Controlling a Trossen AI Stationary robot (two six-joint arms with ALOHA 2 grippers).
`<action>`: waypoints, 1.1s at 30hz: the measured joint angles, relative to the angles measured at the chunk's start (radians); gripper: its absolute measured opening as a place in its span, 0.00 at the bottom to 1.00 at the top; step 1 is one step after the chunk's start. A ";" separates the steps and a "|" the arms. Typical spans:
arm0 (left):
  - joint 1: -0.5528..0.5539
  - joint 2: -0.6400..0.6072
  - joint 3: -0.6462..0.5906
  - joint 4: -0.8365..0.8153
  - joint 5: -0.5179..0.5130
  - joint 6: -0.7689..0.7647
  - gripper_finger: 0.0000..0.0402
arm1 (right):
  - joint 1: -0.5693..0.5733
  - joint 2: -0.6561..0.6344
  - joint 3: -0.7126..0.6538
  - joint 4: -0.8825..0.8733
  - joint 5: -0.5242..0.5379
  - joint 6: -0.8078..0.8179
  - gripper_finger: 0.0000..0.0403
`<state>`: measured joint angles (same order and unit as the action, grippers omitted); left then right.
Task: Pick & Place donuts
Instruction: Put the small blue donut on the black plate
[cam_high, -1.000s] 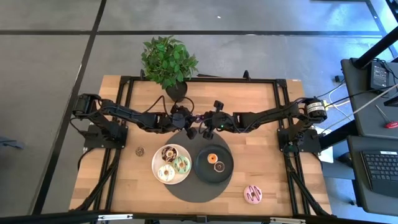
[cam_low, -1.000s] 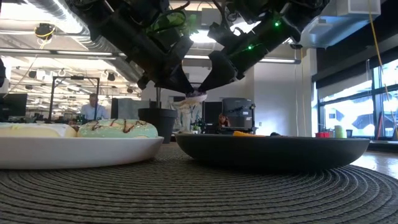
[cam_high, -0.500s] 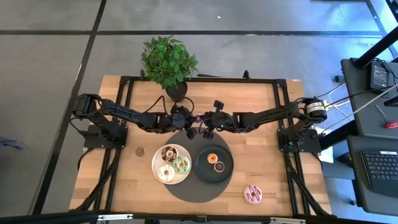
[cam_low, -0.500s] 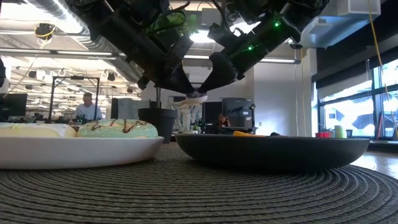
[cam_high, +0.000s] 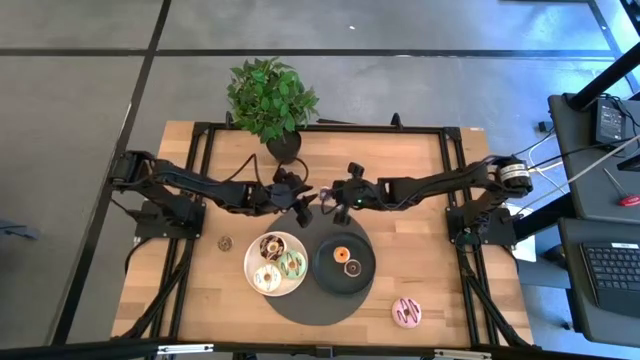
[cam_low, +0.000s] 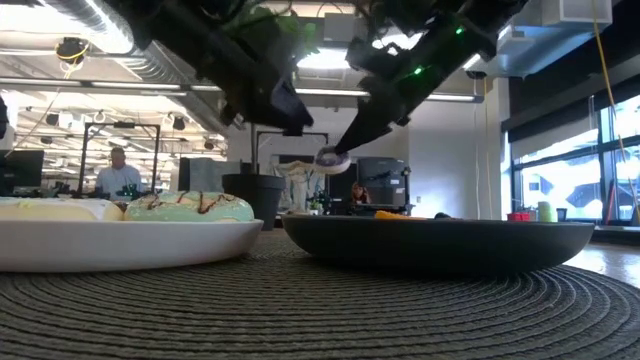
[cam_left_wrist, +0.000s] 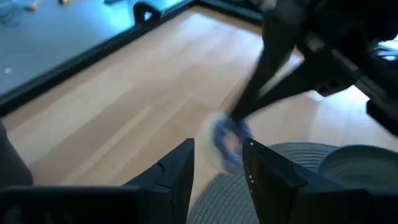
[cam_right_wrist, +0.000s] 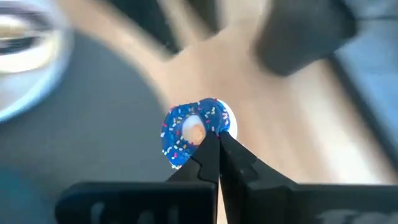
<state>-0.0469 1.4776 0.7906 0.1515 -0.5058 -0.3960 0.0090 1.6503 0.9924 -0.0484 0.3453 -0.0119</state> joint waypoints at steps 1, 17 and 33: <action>-0.005 -0.013 0.000 -0.006 0.000 0.012 0.33 | 0.000 -0.017 0.000 -0.028 -0.064 0.005 0.01; -0.028 -0.059 0.000 -0.080 0.002 0.086 0.33 | 0.203 -0.021 0.001 -0.140 -0.610 0.037 0.01; -0.028 -0.059 0.000 -0.080 0.125 0.040 0.33 | 0.251 0.128 0.001 -0.043 -0.503 0.090 0.01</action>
<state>-0.0753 1.4181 0.7906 0.0715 -0.3805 -0.3558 0.2600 1.7780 0.9931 -0.0912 -0.1574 0.0784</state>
